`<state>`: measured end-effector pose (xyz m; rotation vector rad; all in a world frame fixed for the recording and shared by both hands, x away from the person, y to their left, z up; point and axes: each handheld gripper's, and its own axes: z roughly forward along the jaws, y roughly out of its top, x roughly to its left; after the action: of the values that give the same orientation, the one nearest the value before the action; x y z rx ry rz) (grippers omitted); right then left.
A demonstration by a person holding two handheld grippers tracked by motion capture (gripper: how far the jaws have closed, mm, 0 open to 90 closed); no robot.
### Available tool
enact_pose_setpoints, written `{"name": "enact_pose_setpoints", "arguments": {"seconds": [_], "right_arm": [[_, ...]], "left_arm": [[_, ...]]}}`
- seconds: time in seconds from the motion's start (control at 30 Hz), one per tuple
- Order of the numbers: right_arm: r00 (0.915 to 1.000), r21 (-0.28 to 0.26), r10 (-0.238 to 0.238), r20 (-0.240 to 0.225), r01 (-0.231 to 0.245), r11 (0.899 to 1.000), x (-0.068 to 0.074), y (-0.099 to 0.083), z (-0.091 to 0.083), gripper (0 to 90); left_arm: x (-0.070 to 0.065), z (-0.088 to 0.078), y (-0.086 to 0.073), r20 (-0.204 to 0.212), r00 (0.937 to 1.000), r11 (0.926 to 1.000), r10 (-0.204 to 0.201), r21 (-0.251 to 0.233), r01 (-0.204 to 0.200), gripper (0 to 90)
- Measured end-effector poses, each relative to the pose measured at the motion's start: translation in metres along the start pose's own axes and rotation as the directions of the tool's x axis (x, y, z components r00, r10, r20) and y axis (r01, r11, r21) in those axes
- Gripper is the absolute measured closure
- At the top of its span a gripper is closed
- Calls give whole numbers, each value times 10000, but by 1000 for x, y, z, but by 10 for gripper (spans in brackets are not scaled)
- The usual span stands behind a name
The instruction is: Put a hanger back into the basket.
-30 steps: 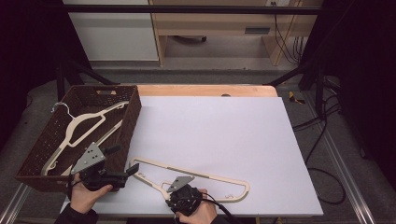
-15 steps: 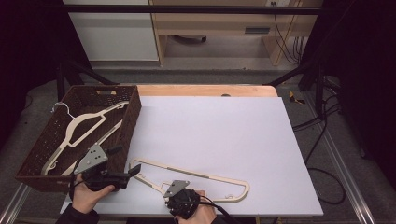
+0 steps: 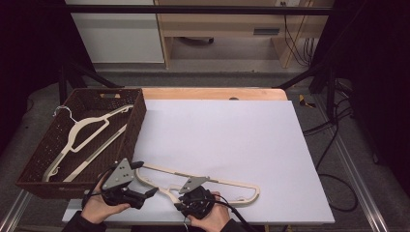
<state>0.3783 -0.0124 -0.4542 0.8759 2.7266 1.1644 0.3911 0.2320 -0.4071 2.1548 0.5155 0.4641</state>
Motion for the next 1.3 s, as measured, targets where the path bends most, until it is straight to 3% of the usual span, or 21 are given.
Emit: {"name": "enact_pose_setpoints", "arguments": {"seconds": [0.13, 0.27, 0.3, 0.43, 0.47, 0.5, 0.53, 0.6, 0.63, 0.67, 0.7, 0.73, 0.8, 0.83, 0.97, 1.0, 1.03, 1.1, 1.13, 1.3], "right_arm": [[10000, -108, -11, -60, 10, 9999, -1, 4, -8, 734], [9999, -102, -43, -96, 42, 9999, -1, 5, -12, 735], [9999, -102, -43, -96, 42, 9999, -1, 5, -12, 735], [9997, -88, -87, -225, 85, 9999, -2, 6, -14, 735], [9997, -88, -87, -225, 85, 9999, -2, 6, -14, 735], [9998, -112, 50, -183, -52, 9999, -2, 6, -14, 735], [9998, -128, 56, -203, -58, 9999, -2, 6, -14, 735], [9996, -65, -54, -269, 52, 10000, -3, 6, -15, 735], [9996, -65, -54, -269, 52, 10000, -3, 6, -15, 735], [9994, -102, -60, -326, 57, 9999, -4, 6, -15, 735], [9994, -102, -60, -326, 57, 9999, -4, 6, -15, 735], [9994, -54, -17, -333, 16, 10000, -4, 6, -16, 735], [9995, -99, 77, -301, -80, 9999, -3, 7, -16, 734], [9994, -123, 44, -355, -49, 9999, -4, 7, -16, 735], [9990, -108, -21, -447, 16, 9999, -5, 7, -17, 734], [9991, -130, 86, -419, -91, 9999, -5, 7, -18, 734], [9988, -160, 106, -475, -114, 9998, -5, 7, -18, 734], [9986, -148, 112, -512, -119, 9998, -5, 7, -19, 735], [9987, -163, 91, -495, -99, 9998, -5, 8, -19, 735], [9984, -159, 155, -552, -164, 9997, -6, 8, -21, 734]], "left_arm": [[-8, 10, -1, 317, 9972, 9960, 677, 569, -694, 91], [-18, 25, -2, 559, 9861, 9783, 1563, 1289, -1624, 127], [-18, 25, -2, 559, 9861, 9783, 1563, 1289, -1624, 140], [-26, 45, -7, 940, 9667, 9495, 2379, 1870, -2518, 196], [-26, 45, -7, 940, 9667, 9495, 2379, 1870, -2518, 214], [-27, 48, -8, 959, 9605, 9401, 2614, 2003, -2758, 214], [-28, 51, -9, 1017, 9570, 9356, 2716, 2051, -2874, 230], [-29, 57, -11, 1037, 9506, 9293, 2926, 2034, -3083, 290], [-29, 57, -11, 1037, 9506, 9293, 2926, 2034, -3083, 311], [-27, 59, -10, 1079, 9332, 9043, 3429, 2309, -3590, 336], [-27, 59, -10, 1079, 9332, 9043, 3429, 2309, -3590, 363], [-28, 61, -10, 1036, 9253, 8971, 3649, 2268, -3792, 402], [-29, 61, -10, 996, 9226, 8957, 3726, 2213, -3857, 424], [-32, 62, -11, 836, 9318, 9115, 3533, 1933, -3630, 451], [-33, 63, -11, 660, 9203, 9009, 3855, 1888, -3909, 525], [-33, 63, -10, 627, 9105, 8874, 4088, 2056, -4126, 537], [-35, 65, -11, 601, 9123, 8915, 4050, 1955, -4087, 556], [-37, 66, -12, 553, 9090, 8888, 4131, 1931, -4157, 577], [-38, 67, -12, 596, 9046, 8824, 4221, 2015, -4251, 599], [-39, 69, -12, 586, 9007, 8771, 4305, 2081, -4328, 677]]}}
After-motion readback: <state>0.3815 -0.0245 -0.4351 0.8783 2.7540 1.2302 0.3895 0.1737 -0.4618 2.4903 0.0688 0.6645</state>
